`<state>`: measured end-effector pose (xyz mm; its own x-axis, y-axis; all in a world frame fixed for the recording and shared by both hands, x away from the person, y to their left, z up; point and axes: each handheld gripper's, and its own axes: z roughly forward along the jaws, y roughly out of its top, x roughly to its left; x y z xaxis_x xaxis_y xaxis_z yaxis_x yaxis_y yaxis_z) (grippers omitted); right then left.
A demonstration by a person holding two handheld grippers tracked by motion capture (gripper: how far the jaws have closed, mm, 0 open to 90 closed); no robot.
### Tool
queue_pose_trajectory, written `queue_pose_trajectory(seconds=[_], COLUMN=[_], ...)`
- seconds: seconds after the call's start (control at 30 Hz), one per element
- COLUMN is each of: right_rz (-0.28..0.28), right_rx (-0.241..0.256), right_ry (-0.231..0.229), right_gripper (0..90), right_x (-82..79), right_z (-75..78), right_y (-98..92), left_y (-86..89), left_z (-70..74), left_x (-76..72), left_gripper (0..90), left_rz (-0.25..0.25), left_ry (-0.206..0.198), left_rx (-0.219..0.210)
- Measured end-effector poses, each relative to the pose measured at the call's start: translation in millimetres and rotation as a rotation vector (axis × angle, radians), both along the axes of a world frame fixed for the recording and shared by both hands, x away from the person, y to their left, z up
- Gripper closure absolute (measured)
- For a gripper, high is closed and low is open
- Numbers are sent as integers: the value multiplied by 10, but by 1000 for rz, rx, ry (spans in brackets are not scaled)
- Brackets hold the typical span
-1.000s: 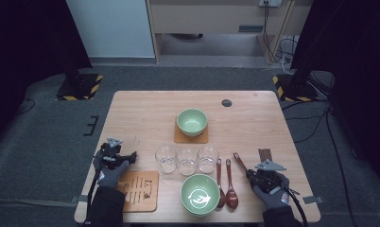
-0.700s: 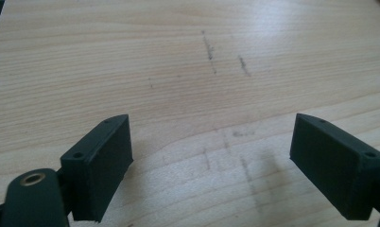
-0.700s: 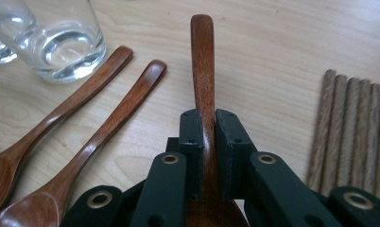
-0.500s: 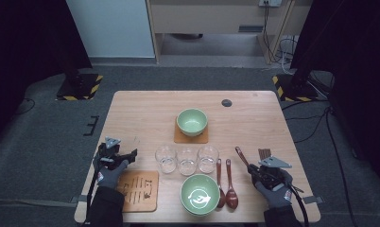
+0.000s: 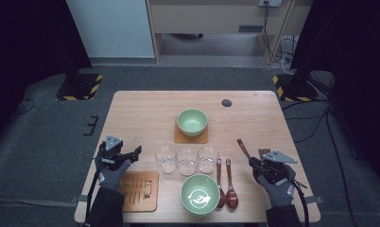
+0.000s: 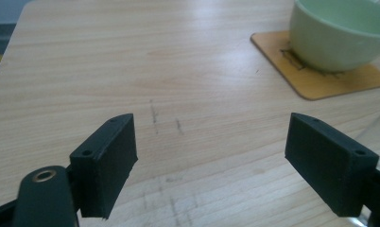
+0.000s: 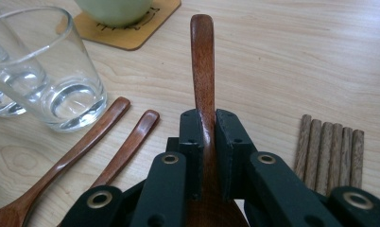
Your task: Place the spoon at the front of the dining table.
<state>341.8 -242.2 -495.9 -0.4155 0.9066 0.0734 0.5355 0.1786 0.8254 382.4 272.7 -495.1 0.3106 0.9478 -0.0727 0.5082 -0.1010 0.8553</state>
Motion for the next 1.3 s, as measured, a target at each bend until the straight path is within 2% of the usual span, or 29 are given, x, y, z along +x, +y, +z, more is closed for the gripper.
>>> queue_pose_trajectory(seconds=[0.07,0.17,0.5,0.83,1.1,1.3], right_rz=[-3,-2,6,6,13,16], right_rx=[6,9,39,42,49,58], right_ry=[-6,-14,-51,-59,-82,-102], right_gripper=[819,819,819,819,819,819], right_x=[6,11,22,32,29,15], right_z=[21,48,155,179,246,305], right_y=[-3,-3,-15,-7,23,28], left_y=[-26,-56,-259,-467,-654,-777], left_z=[39,71,231,326,446,497], left_x=[-26,-41,-136,-197,-249,-266], left_gripper=[178,178,178,179,180,182], left_rz=[-14,-18,-86,-152,-215,-255], left_ry=[-17,-31,-87,-115,-151,-163], left_rx=[-22,-17,-53,-73,-103,-108])
